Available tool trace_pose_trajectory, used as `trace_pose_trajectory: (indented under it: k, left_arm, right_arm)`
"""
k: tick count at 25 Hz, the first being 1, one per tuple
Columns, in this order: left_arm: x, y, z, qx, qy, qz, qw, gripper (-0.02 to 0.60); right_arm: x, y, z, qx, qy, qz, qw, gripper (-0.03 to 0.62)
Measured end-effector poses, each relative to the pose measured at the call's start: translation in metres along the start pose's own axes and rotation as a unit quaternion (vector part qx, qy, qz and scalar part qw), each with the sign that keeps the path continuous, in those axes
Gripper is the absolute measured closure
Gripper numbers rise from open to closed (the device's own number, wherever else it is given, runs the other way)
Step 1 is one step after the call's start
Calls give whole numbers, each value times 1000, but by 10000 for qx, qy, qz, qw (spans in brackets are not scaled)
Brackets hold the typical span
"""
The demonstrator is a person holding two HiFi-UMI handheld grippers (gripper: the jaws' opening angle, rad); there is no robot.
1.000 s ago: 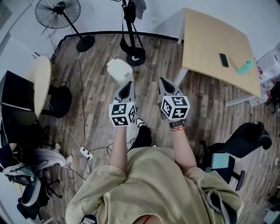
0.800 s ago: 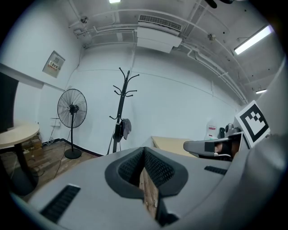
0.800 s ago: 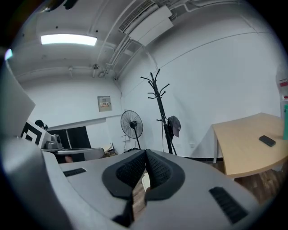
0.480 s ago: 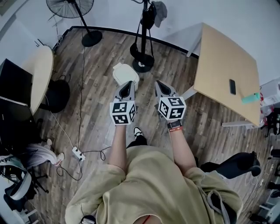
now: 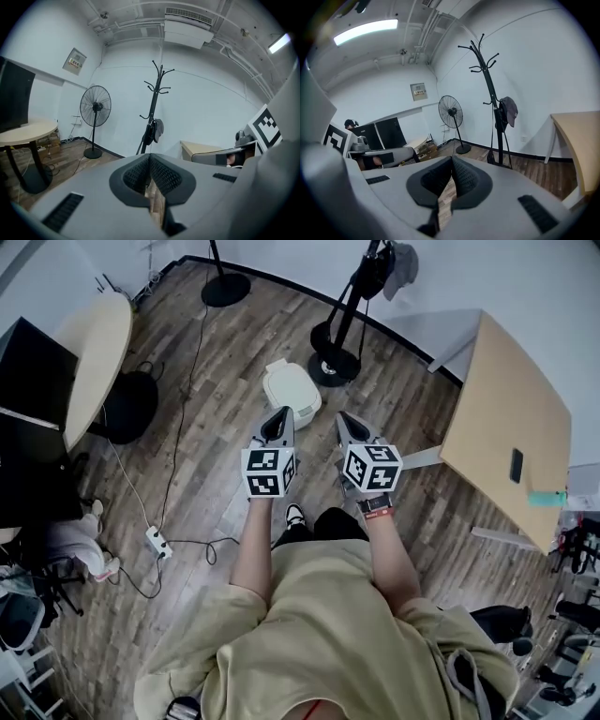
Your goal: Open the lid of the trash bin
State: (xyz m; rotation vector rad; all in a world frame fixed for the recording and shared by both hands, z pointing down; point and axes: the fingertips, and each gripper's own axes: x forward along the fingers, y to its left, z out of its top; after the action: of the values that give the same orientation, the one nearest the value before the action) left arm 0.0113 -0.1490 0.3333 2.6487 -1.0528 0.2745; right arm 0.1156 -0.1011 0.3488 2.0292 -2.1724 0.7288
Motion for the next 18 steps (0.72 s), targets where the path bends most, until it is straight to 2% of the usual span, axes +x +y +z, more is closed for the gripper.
trace_pose_trajectory:
  k: [4,8,18]
  left_arm:
    - [9,7,-12,-104,118,30,9999,558]
    - [39,12,-28,-160,246,63,9995,558]
    - [127,48,-76,-581,466,154,9971,558]
  right_arm:
    - [15,-12,-16,96,282,5,9996,579]
    - [44,-45,-37,69,647,38,9979,579]
    - [142,-77,-75,-10,1440,682,9872,579]
